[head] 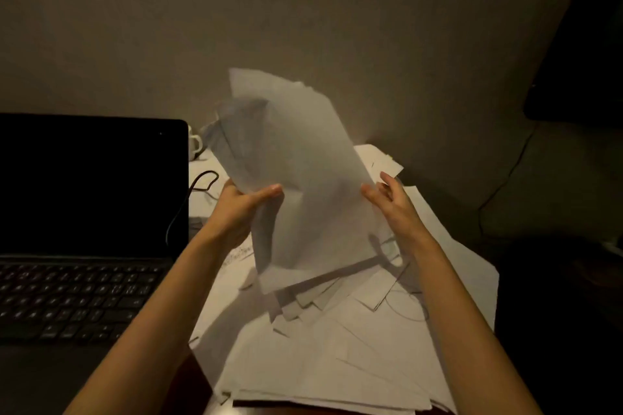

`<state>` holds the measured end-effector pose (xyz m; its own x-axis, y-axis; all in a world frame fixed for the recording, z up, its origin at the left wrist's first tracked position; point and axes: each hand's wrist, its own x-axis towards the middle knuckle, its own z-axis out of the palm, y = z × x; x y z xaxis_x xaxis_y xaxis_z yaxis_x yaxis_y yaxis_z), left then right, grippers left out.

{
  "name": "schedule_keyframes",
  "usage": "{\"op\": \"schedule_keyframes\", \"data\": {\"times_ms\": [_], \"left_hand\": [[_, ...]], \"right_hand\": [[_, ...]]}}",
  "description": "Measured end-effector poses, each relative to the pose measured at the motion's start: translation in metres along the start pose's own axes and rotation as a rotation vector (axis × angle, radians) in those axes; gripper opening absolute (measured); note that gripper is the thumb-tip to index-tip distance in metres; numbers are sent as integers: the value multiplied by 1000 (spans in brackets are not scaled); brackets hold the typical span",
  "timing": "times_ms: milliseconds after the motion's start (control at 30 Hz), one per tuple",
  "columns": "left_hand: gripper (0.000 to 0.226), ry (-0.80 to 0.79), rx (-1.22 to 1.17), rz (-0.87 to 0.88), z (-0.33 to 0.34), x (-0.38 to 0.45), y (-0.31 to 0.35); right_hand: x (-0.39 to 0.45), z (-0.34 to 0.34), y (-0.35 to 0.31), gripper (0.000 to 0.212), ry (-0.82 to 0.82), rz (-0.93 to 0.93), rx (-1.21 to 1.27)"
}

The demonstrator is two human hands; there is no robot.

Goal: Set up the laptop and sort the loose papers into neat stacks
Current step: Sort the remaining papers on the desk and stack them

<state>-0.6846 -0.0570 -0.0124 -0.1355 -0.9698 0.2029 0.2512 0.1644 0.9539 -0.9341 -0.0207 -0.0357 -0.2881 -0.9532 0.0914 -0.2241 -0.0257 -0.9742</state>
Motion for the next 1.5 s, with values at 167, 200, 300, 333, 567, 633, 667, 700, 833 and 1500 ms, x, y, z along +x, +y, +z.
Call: {"op": "schedule_keyframes", "data": {"times_ms": [167,200,300,333,567,633,667,700,833,1500], "left_hand": [[31,-142,117,215,13,13,49],[30,-106,158,253,16,16,53],[29,15,192,301,25,19,52],[31,44,165,296,27,18,49],[52,40,98,155,6,-1,5],[49,49,120,140,13,-4,-1],[45,50,119,154,18,-4,-1],[41,55,110,166,23,-3,0],[36,44,157,184,24,7,1],[49,-92,1502,100,1,58,-89]], "right_hand": [[6,-15,-36,59,38,-210,210],[4,-16,-41,45,63,-249,227],[-3,-15,-48,22,136,-330,252],[-7,-14,-48,22,150,-328,259],[-33,-7,-7,46,147,-203,262],[-32,1,-6,45,131,-189,212],[-31,4,-7,43,124,-194,185],[-31,6,-10,42,117,-200,163],[-25,4,-11,43,145,-202,107],[-15,-3,72,27,565,271,-258]]}}
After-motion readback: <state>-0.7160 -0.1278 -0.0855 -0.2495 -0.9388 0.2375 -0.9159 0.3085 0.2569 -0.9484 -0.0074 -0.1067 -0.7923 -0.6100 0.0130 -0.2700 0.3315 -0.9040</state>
